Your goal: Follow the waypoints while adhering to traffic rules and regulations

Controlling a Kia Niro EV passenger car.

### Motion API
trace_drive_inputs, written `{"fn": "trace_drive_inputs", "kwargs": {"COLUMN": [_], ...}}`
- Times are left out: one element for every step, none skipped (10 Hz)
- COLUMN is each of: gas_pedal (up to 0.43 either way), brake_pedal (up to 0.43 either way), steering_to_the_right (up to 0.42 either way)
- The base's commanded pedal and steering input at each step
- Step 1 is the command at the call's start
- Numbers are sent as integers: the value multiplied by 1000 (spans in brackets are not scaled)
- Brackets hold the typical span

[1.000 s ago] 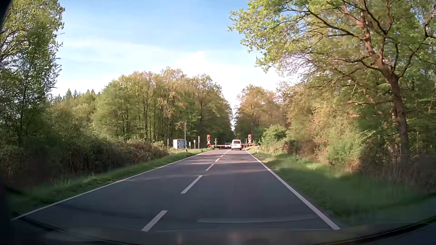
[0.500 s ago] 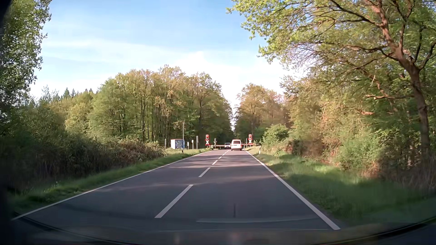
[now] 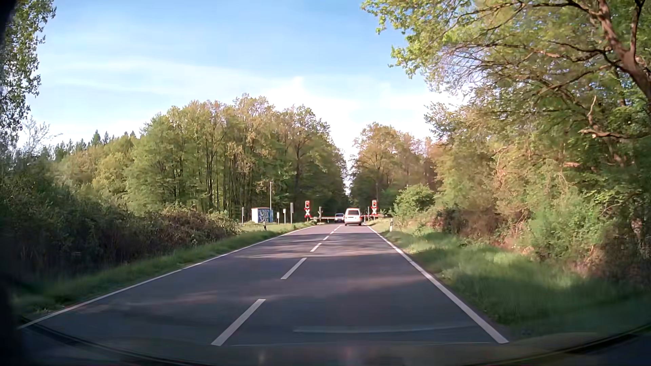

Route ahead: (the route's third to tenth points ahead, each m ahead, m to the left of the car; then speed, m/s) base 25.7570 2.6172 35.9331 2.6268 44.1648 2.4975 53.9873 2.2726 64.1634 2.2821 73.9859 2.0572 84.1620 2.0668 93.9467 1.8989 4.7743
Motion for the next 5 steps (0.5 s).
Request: {"fn": "trace_drive_inputs", "kwargs": {"gas_pedal": [20,20,20,20,20], "brake_pedal": [0,0,0,0,0], "steering_to_the_right": [-2,-2,-2,-2,-2]}}
